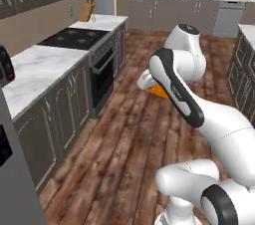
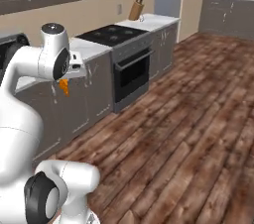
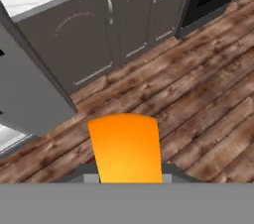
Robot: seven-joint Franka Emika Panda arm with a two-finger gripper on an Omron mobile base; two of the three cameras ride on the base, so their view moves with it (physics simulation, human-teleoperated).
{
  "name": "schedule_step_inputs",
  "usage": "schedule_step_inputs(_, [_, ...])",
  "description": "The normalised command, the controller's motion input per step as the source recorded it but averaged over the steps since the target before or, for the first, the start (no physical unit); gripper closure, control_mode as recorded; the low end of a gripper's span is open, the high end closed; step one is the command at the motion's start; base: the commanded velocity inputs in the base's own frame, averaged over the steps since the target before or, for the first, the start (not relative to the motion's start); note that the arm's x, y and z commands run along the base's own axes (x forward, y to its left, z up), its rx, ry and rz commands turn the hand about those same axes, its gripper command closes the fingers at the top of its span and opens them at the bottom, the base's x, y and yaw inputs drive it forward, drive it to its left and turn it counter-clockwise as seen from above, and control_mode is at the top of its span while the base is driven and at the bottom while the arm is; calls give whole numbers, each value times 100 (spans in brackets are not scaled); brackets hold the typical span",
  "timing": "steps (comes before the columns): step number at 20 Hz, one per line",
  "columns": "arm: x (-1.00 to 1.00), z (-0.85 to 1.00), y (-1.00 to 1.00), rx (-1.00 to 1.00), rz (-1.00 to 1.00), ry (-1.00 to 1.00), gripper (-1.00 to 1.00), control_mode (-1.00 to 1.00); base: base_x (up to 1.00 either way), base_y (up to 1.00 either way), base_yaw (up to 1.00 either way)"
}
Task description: Retrieve the sausage and cheese from the fridge and place them on the cutting board on the counter.
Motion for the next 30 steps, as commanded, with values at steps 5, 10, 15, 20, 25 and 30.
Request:
schedule_step_inputs(5, [0,0,0,0,0,0,100,100,6,-6,-86])
schedule_step_inputs(10, [0,0,0,0,0,0,100,100,43,0,-71])
schedule_step_inputs(15, [0,0,0,0,0,0,100,100,79,19,-38])
schedule_step_inputs(20, [0,0,0,0,0,0,100,100,98,48,-20])
schedule_step_inputs(25, [0,0,0,0,0,0,100,100,100,72,-2])
schedule_step_inputs(30, [0,0,0,0,0,0,100,100,100,72,0])
